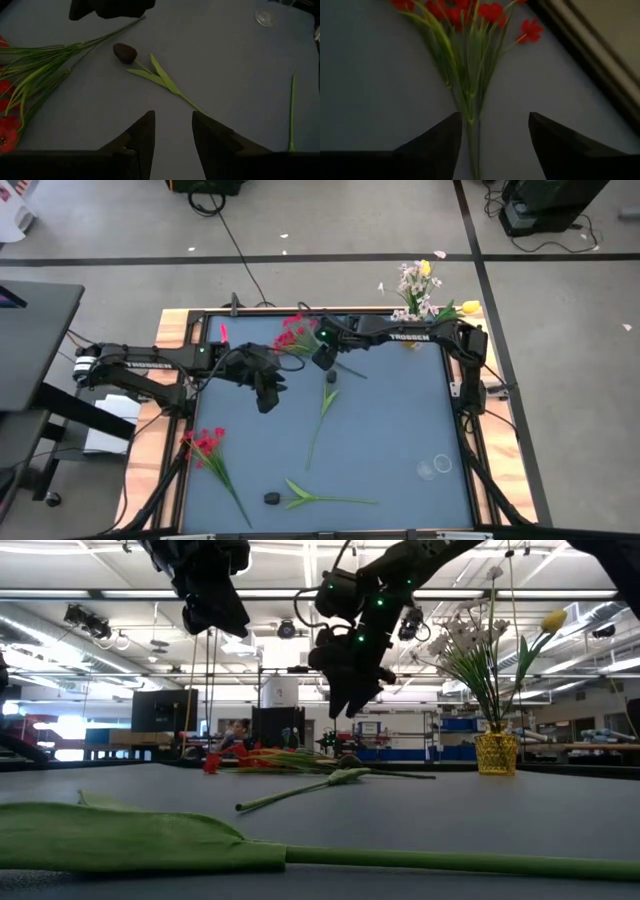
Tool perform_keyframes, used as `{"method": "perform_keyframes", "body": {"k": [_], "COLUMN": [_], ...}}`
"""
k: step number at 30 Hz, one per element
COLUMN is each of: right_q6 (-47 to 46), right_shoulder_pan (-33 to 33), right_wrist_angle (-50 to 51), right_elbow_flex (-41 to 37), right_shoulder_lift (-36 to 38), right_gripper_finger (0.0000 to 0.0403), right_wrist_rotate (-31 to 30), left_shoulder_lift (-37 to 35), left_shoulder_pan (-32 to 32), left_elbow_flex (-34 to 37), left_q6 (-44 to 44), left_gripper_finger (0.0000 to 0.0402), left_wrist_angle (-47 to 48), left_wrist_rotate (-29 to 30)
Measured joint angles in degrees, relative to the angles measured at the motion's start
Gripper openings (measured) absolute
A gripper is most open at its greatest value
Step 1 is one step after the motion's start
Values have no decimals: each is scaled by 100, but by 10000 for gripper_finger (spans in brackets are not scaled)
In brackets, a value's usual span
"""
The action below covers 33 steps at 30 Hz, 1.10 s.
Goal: Sort flowers into vase by color
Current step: Put the top red flowers into the transparent vase
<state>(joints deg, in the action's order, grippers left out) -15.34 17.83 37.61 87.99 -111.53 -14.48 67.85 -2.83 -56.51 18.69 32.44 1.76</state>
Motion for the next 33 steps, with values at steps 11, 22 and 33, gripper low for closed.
{"method": "perform_keyframes", "body": {"k": [11,22,33], "right_q6": [289,446,351], "right_shoulder_pan": [173,288,310], "right_wrist_angle": [-230,-669,-561], "right_elbow_flex": [-87,-85,-68], "right_shoulder_lift": [-510,-1118,-1215], "right_gripper_finger": [245,231,100], "right_wrist_rotate": [325,1015,1303], "left_shoulder_lift": [0,0,0], "left_shoulder_pan": [-193,-225,-377], "left_elbow_flex": [0,0,0], "left_q6": [83,477,909], "left_gripper_finger": [137,137,137], "left_wrist_angle": [-16,-100,-120], "left_wrist_rotate": [2,69,225]}}
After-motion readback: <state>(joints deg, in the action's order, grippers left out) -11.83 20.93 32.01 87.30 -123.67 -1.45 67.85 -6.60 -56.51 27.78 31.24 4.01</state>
